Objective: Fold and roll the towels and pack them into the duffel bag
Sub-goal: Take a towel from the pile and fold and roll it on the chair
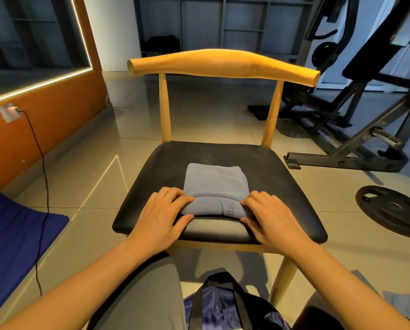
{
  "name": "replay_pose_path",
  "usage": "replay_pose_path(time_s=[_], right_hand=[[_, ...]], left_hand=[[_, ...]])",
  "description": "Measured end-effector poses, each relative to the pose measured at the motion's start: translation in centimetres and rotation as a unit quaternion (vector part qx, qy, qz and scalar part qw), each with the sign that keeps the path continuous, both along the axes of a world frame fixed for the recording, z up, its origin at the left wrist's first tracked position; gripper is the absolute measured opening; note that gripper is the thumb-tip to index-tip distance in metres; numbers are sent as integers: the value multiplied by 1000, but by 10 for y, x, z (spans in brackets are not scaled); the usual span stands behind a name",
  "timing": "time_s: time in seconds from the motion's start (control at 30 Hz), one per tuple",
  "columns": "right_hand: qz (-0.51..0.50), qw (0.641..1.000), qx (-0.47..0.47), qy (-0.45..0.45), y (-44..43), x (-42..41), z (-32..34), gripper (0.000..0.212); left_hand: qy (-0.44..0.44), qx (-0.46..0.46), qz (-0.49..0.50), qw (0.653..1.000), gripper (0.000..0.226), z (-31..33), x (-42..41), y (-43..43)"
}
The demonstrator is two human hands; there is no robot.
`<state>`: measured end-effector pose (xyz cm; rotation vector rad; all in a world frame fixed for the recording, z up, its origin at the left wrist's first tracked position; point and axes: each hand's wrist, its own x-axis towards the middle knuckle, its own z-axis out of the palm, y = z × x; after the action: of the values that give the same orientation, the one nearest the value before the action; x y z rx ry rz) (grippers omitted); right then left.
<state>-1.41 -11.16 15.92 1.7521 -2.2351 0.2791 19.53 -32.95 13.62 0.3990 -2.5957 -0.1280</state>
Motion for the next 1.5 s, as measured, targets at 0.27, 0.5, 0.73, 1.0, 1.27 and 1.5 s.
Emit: replay_pose_path(time_s=[0.27,0.5,0.73,1.0,1.27,1.5], right_hand=[[-23,982,140,-126,-13,-2,41,21],[-81,950,175,-248,-31,-16,44,36],[-73,981,17,-180,-30,-14,38,7],[-68,996,-49,-17,-30,-6,6,17],[-30,1000,-4,6,-31,0,14,42],[-28,988,52,-145,-45,-12,31,24]], left_hand=[[-64,72,-8,995,25,23,-15,-8],[-161,173,26,971,31,34,-36,-24],[-41,121,67,990,8,32,-49,-12],[68,-68,-31,995,30,3,-30,11],[-34,-15,-29,999,32,21,-51,-15],[-50,7,-41,998,31,39,-60,-16]])
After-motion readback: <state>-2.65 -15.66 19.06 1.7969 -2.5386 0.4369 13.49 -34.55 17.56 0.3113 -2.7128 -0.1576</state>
